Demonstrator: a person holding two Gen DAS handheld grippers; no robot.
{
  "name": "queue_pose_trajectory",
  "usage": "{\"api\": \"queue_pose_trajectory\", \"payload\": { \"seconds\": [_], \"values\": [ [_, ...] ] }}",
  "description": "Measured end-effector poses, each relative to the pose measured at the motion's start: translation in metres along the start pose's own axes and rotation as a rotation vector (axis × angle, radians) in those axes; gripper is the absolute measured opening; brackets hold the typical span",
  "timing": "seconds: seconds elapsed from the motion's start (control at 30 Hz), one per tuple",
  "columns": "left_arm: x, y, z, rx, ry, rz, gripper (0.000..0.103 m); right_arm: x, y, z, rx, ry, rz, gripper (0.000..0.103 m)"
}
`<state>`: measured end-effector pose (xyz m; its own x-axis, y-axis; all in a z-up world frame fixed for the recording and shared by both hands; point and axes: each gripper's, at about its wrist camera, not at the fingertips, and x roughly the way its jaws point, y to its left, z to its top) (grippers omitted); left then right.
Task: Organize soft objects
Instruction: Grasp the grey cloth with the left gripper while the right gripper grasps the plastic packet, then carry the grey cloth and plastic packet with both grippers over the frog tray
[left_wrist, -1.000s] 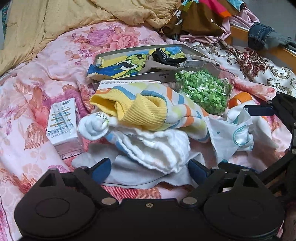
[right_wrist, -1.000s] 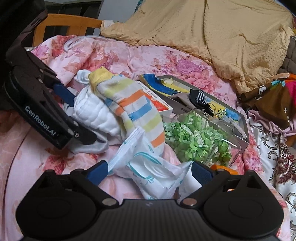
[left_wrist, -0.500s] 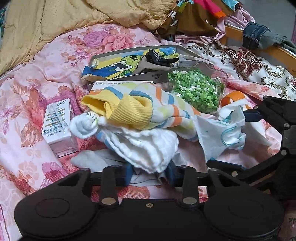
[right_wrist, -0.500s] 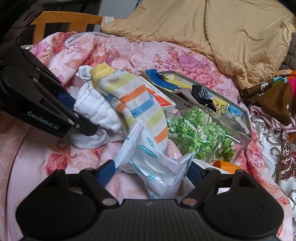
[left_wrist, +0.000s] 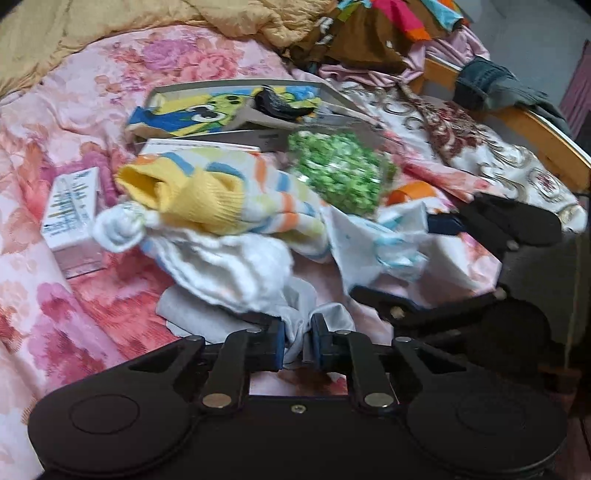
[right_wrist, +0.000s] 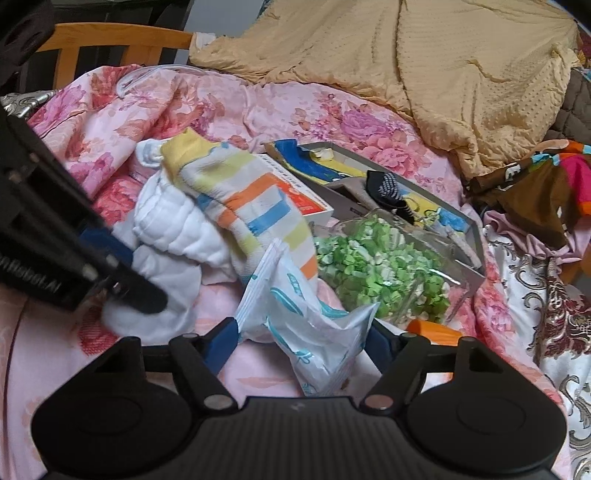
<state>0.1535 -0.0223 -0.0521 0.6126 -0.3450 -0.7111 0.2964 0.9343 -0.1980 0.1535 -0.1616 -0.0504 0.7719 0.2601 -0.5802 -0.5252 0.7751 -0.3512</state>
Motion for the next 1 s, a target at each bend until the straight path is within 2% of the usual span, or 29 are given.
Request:
{"api": "queue_pose_trajectory", "payload": {
  "seconds": [0.17, 0.2, 0.23, 0.4, 0.6, 0.77, 1.0],
  "values": [
    [-0.003, -0.007, -0.002, 0.012, -0.008, -0.052, 0.014, -0.006, -0.008, 0.002, 0.027, -0.013, -0.009, 0.063],
    [-0.003, -0.008, -0.002, 0.014, -0.012, -0.068, 0.014, -0.007, -0.010, 0.002, 0.032, -0.015, -0.009, 0.056],
    [-0.004, -0.010, -0.003, 0.022, -0.017, -0.080, 0.014, -0.007, -0.011, 0.002, 0.037, -0.014, -0.010, 0.044],
    [-0.005, -0.018, -0.006, 0.084, -0.026, -0.070, 0.015, -0.006, -0.013, 0.001, 0.050, 0.002, -0.011, 0.044],
    [-0.006, -0.016, -0.005, 0.070, -0.032, -0.071, 0.015, -0.004, -0.010, 0.000, 0.042, 0.013, -0.002, 0.044],
    [-0.006, -0.016, -0.005, 0.069, -0.033, -0.071, 0.015, 0.006, -0.009, -0.004, 0.043, 0.064, -0.003, 0.045],
    [-0.007, -0.015, -0.004, 0.067, -0.050, -0.069, 0.015, 0.001, -0.010, -0.004, 0.050, 0.035, 0.006, 0.038]
  ]
}}
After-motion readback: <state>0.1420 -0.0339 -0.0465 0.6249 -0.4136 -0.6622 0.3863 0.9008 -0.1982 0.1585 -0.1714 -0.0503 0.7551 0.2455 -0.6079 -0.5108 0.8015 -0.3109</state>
